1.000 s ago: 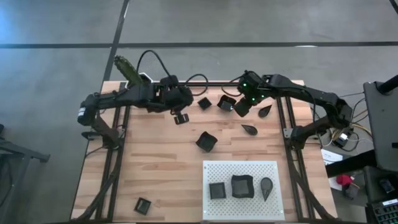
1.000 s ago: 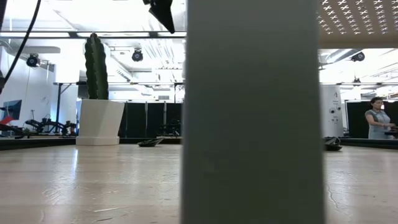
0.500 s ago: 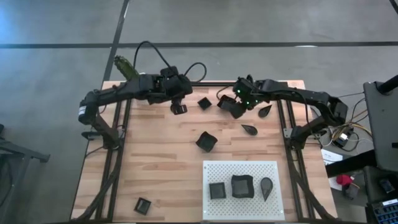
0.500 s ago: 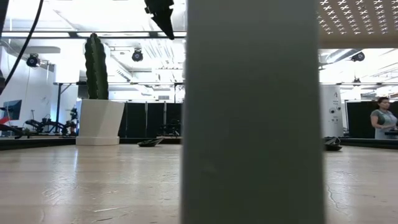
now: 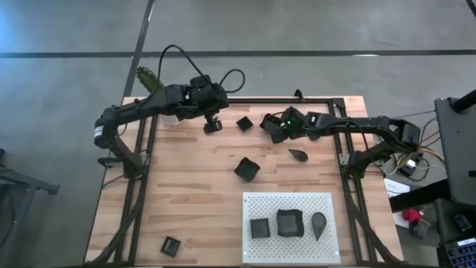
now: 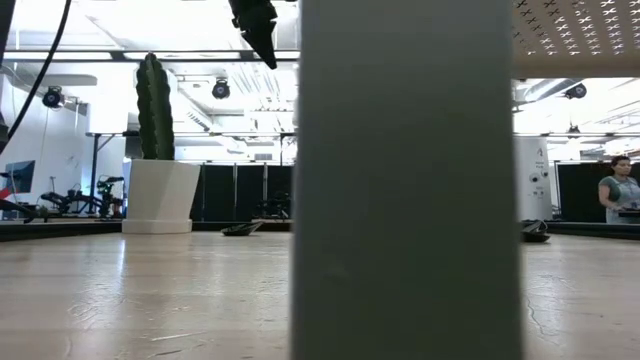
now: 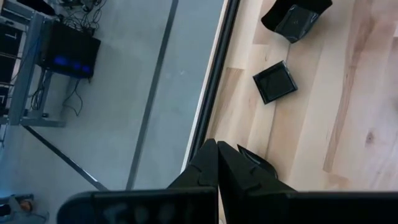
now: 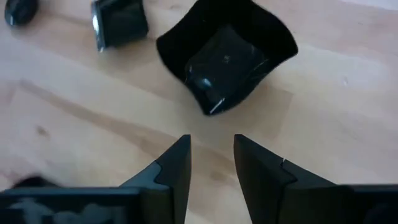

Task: Pick & Place Mini shaped plates
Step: Stack the distorted square plate on top of the distorted square plate on the shelf

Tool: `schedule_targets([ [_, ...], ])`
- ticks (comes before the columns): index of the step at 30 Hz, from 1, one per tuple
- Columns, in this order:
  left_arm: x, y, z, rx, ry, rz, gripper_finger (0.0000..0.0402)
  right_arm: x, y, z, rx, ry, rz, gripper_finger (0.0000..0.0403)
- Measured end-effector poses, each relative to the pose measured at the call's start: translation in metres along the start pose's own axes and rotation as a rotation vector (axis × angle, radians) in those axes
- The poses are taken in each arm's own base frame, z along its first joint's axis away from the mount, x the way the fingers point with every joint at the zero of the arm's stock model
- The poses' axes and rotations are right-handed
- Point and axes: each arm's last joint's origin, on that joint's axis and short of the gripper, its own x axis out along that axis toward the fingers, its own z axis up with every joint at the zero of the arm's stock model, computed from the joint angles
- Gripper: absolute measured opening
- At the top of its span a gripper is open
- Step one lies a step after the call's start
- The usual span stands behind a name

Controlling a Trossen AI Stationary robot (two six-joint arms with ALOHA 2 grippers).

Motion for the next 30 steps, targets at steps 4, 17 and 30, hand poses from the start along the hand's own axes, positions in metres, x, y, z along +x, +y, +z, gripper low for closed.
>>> schedule_targets([
  [4,0.0,0.0,0.0,0.001,0.0,0.0,0.0,0.007,-0.009,-0.006,0.091,-0.078,-0.055,0.0106],
  [17,0.0,0.0,0.0,0.001,-0.001,-0.005,0.0,0.027,-0.024,-0.019,0.267,-0.253,0.004,0.0089],
  [30,0.0,0.0,0.0,0.001,-0.001,-0.006,0.0,0.045,-0.029,-0.026,0.279,-0.254,0.006,0.0082],
])
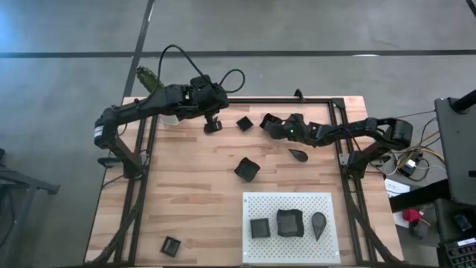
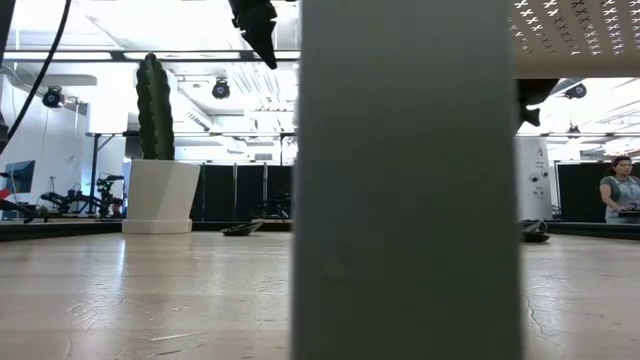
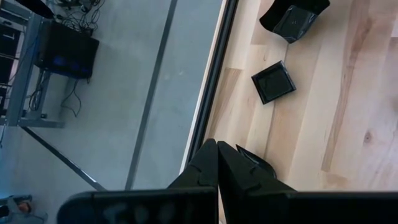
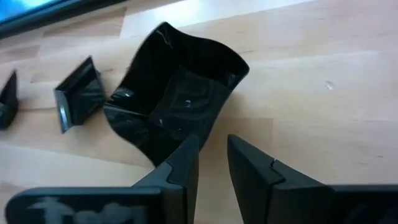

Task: Pick & Place Mini shaped plates
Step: Stack the distorted square plate on top of the distorted square plate on the shelf

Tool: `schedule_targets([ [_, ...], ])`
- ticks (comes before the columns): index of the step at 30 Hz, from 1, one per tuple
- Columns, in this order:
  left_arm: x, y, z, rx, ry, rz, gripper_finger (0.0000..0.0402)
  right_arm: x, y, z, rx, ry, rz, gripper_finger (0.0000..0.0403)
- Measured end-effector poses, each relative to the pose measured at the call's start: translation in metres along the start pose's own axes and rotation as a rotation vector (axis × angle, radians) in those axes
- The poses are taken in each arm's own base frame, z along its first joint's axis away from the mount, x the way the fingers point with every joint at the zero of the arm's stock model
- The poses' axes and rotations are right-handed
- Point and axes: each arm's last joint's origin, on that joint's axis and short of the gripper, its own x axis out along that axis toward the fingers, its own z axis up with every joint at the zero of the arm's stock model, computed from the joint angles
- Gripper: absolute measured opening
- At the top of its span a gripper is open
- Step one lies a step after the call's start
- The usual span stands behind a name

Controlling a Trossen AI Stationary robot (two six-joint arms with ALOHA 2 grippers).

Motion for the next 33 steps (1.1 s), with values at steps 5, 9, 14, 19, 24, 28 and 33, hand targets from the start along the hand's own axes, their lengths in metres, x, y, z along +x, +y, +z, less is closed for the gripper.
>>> schedule_targets([
  [5,0.0,0.0,0.0,0.0,0.0,-0.003,0.0,0.01,0.003,-0.001,-0.028,-0.011,0.012,0.0084],
  [9,0.0,0.0,0.0,0.0,-0.001,-0.004,0.0,0.015,0.001,0.001,-0.012,-0.018,0.013,0.008],
  [14,0.0,0.0,0.0,0.0,-0.001,-0.005,0.0,0.018,-0.001,0.0,-0.011,-0.011,0.002,0.0082],
  [19,0.0,-0.001,0.0,0.0,-0.005,-0.022,0.0,0.021,-0.003,-0.001,-0.025,-0.006,-0.01,0.0089],
  [24,0.0,-0.001,0.0,0.0,-0.005,-0.022,0.0,0.024,-0.003,-0.002,-0.052,-0.014,-0.015,0.0073],
  [28,0.0,-0.001,0.0,0.0,-0.005,-0.022,0.0,0.024,-0.001,-0.001,-0.069,-0.027,0.002,0.0038],
  [33,0.0,-0.001,0.0,0.0,-0.005,-0.022,0.0,0.024,-0.001,0.0,-0.078,-0.032,0.009,0.001],
])
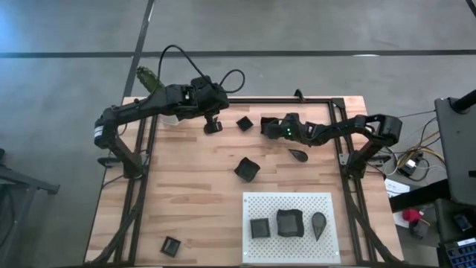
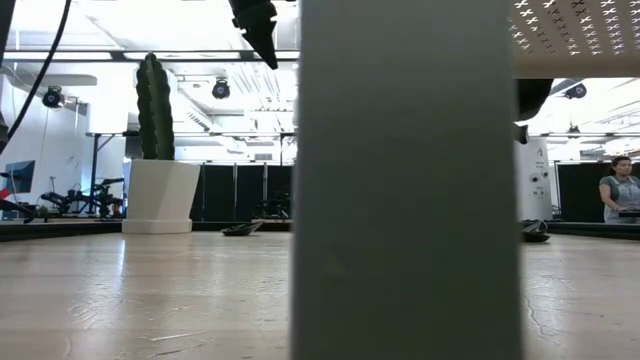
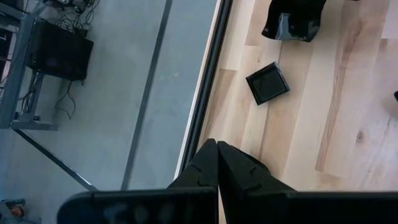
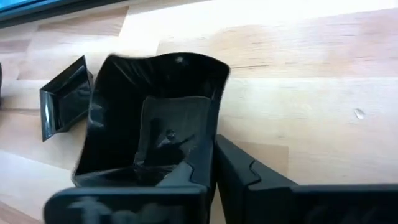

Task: Pick & Place Mini shaped plates
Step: Stack the distorted square plate on top of the distorted square plate on the shelf

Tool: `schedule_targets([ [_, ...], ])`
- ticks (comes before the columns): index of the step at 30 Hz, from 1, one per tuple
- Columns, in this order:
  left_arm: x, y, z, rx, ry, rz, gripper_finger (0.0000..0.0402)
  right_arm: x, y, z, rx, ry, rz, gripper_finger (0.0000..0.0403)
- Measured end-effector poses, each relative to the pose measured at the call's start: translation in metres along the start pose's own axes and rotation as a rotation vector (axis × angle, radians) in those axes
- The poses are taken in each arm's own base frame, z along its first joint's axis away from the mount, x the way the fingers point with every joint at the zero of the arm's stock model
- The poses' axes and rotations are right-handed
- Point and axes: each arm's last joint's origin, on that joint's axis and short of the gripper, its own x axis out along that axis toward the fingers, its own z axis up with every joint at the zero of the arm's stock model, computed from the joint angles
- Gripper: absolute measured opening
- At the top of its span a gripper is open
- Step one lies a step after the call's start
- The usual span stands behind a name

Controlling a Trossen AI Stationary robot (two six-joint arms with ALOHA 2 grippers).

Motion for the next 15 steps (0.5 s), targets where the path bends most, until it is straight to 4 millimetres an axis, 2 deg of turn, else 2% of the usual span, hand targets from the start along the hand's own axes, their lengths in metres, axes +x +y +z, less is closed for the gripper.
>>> schedule_targets([
  [6,0.0,0.0,0.0,0.0,0.0,0.0,0.0,-0.005,0.002,0.004,-0.053,-0.037,0.001,0.0008],
  [10,0.0,0.0,0.0,-0.001,0.0,0.001,0.0,-0.018,0.008,0.013,-0.091,-0.072,0.049,0.0008],
  [15,0.0,0.0,0.0,-0.008,0.001,0.001,0.0,-0.044,0.017,0.024,-0.15,-0.124,0.128,0.0008],
])
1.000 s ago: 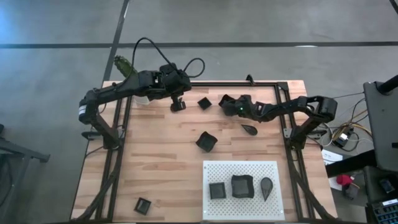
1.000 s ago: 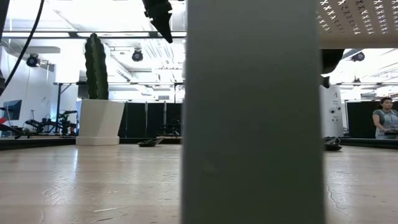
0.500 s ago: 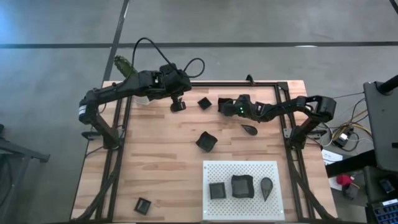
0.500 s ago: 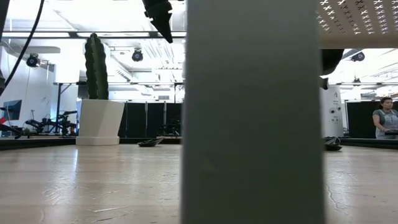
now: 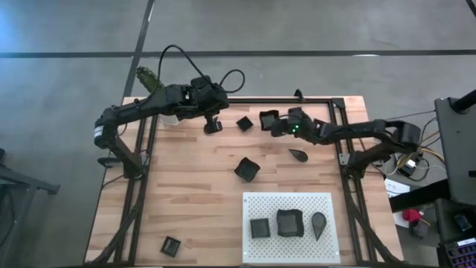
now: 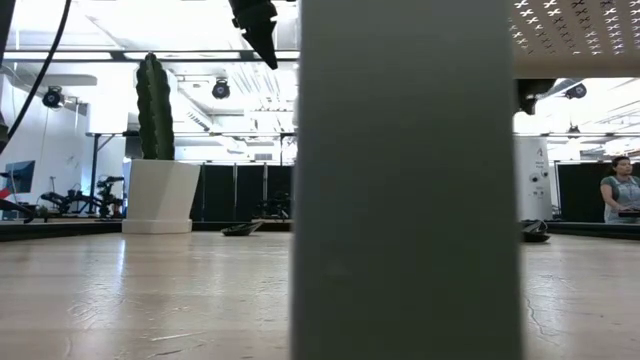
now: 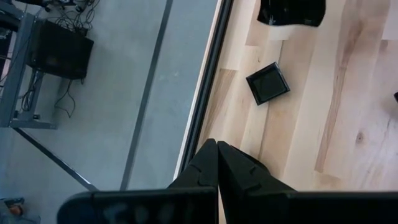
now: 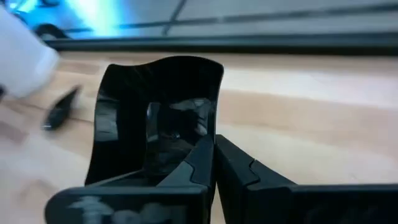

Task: Pick & Place Mini shaped plates
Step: Stack the distorted square plate on top of the distorted square plate on the shelf

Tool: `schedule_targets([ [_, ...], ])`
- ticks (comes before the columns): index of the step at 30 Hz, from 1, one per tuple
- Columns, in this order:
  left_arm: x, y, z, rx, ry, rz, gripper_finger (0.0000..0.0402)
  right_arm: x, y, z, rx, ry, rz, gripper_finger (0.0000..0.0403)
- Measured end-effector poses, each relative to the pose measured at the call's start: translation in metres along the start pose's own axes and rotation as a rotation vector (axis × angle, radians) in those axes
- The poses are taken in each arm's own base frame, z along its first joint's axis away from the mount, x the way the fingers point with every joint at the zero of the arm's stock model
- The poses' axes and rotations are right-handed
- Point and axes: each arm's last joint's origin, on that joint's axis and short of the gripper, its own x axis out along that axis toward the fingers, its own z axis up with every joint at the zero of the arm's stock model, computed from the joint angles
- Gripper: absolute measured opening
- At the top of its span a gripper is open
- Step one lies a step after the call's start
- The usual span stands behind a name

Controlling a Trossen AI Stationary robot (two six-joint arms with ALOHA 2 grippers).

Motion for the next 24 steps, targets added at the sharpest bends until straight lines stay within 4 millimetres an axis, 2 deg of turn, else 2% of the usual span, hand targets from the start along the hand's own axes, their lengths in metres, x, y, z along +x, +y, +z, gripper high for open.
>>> schedule_targets([
  [4,0.0,0.0,0.0,-0.021,0.0,0.0,0.0,-0.029,0.007,0.012,-0.057,-0.025,0.074,0.0008],
  [9,0.0,-0.001,0.0,-0.055,-0.007,-0.033,0.0,-0.07,0.009,0.025,-0.162,0.026,0.133,0.0008],
  [13,0.0,-0.003,0.001,-0.088,-0.018,-0.097,0.0,-0.107,0.015,0.046,-0.289,0.066,0.129,0.0008],
  [18,0.0,-0.005,0.001,-0.106,-0.033,-0.18,0.0,-0.149,0.025,0.077,-0.49,0.15,0.215,0.0008],
  [24,-0.001,-0.008,0.002,-0.119,-0.045,-0.258,0.0,-0.187,0.034,0.105,-0.652,0.232,0.262,0.0008],
])
